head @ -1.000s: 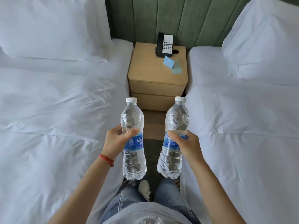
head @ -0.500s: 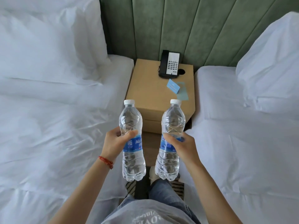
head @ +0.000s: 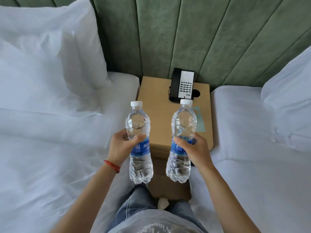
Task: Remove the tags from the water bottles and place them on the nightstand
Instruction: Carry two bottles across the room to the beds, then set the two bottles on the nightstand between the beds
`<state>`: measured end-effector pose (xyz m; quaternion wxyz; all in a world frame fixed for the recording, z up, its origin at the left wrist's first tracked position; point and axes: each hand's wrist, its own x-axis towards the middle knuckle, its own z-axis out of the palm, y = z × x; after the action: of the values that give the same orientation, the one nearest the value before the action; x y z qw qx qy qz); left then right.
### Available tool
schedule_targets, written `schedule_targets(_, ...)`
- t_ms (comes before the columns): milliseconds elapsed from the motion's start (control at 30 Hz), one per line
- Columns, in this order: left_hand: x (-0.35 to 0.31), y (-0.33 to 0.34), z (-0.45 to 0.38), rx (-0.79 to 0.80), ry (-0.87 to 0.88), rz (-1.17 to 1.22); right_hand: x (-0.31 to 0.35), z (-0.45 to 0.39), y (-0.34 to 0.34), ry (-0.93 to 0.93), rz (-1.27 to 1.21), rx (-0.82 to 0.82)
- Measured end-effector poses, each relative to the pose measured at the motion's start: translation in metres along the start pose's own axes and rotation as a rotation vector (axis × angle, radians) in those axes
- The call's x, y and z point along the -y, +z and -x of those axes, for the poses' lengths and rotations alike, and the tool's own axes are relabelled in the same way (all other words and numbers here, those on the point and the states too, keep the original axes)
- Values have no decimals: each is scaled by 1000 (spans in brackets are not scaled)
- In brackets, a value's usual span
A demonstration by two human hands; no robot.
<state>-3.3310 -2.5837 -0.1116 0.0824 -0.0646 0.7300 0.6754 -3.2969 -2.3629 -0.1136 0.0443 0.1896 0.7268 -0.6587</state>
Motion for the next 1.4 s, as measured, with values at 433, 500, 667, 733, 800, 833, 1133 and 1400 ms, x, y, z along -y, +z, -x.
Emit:
schedule_targets(433,-13,-23,-189,127,-33,-63,33,-145,62,-35,100,-180)
schedule_targets(500,-12,-21,-210,139,-36,-76,33,-164,65,-48,122,-197)
schedule_targets(667,-2,-10,-256,105,-11,-206,29,-211,67,-65,160,-224)
schedule_targets(733,5,-3,-271,99,-16,-218,25,-230,67,-75,170,-232)
schedule_targets(800,14,3,-285,86,-17,-241,18,-249,66,-80,181,-236)
schedule_targets(833,20,6,-292,78,-20,-257,13,-258,65,-85,186,-238)
schedule_targets(1133,66,31,-329,9,-54,-243,-46,-322,66,-107,279,-228)
schedule_targets(1400,110,39,-347,-27,-72,-296,-88,-348,71,-120,320,-207)
